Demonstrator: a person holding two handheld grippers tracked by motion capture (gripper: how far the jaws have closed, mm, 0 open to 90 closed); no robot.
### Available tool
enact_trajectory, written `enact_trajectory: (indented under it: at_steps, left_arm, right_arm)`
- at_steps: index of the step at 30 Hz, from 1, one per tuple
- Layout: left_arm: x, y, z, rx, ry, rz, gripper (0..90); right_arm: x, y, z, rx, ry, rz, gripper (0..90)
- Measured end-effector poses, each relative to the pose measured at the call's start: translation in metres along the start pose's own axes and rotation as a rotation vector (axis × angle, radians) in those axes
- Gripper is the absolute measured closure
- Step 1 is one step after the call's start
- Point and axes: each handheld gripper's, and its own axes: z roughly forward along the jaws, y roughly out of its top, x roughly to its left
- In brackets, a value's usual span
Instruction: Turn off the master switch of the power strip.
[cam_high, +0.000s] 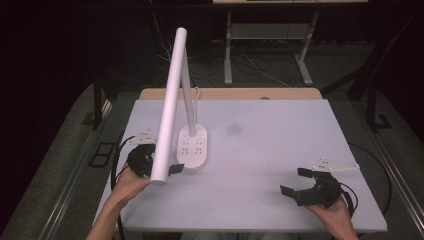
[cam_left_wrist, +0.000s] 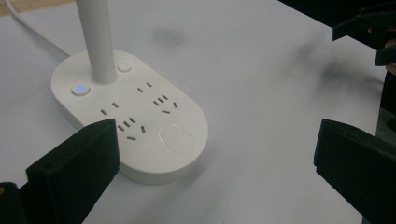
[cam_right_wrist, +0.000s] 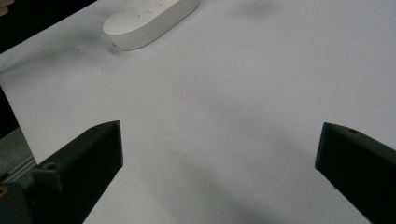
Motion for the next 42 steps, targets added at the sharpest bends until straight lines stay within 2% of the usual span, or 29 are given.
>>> enact_trajectory:
  at_steps: [10, 42]
  left_arm:
    - [0.009, 0.008, 0.006, 0.036, 0.006, -0.002, 0.0]
    - [0.041, 0.033, 0.014, 0.081, 0.049, -0.023, 1.1]
  right_arm:
    - [0.000, 0.000, 0.000, -0.001, -0.001, -0.002, 0.3]
    - [-0.001, -0.001, 0.000, -0.004, -0.007, -0.002, 0.3]
